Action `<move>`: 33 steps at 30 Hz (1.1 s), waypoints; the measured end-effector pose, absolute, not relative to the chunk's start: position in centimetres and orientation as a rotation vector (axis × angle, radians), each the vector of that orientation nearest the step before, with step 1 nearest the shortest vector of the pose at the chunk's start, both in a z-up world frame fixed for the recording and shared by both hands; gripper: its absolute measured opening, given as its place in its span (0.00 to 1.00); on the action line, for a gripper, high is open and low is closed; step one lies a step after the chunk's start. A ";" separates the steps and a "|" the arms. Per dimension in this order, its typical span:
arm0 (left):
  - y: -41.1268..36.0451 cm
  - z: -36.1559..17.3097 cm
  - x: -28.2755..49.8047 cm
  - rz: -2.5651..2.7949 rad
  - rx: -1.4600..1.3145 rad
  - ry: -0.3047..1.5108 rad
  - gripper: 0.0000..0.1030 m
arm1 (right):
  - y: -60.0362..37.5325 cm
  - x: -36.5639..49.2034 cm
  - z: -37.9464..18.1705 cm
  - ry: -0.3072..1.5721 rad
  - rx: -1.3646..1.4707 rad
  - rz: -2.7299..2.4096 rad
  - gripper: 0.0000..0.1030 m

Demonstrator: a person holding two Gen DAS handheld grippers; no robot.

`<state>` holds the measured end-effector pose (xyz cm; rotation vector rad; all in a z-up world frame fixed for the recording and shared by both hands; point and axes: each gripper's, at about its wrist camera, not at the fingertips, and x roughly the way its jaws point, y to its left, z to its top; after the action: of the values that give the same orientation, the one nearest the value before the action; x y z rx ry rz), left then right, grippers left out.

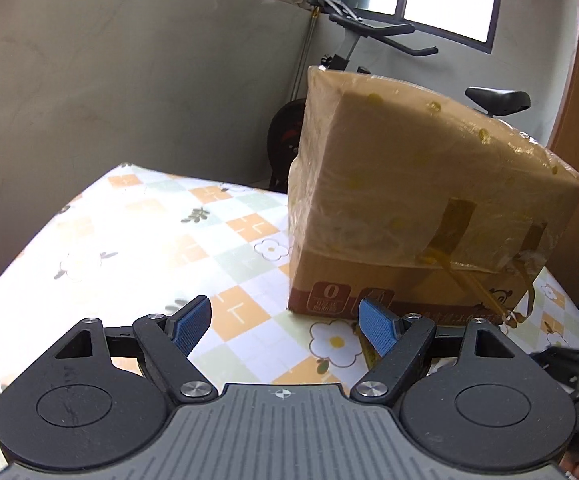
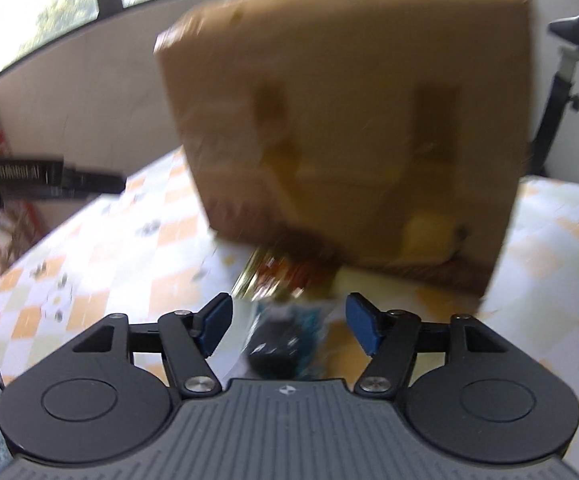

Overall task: Organize snacks
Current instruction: 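Move both open tools back down to the last snacks, then grasp the black round snack in clear wrapper with the right tool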

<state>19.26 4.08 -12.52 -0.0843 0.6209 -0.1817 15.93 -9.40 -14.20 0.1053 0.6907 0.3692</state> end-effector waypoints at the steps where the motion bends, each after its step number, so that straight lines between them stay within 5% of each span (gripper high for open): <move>1: 4.2 -12.7 19.2 -0.179 -0.094 0.626 0.81 | -8.9 16.2 -14.7 0.714 0.086 0.375 0.69; 7: 4.0 -14.0 18.7 -0.184 -0.118 0.663 0.81 | -8.6 16.7 -16.3 0.755 0.062 0.381 0.68; 9: 3.8 -14.5 18.7 -0.189 -0.117 0.672 0.81 | -9.1 16.2 -16.5 0.739 0.071 0.383 0.56; 12: 3.2 -14.9 18.9 -0.197 -0.113 0.688 0.81 | -10.5 15.8 -16.6 0.721 0.085 0.383 0.52; 33: -8.4 -20.2 24.9 -0.254 -0.015 0.830 0.85 | -17.6 14.5 -17.2 0.648 0.173 0.194 0.51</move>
<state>24.93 -8.37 -20.25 -0.0152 0.8300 -0.2544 14.51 -17.57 -17.24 0.1730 0.6476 0.1941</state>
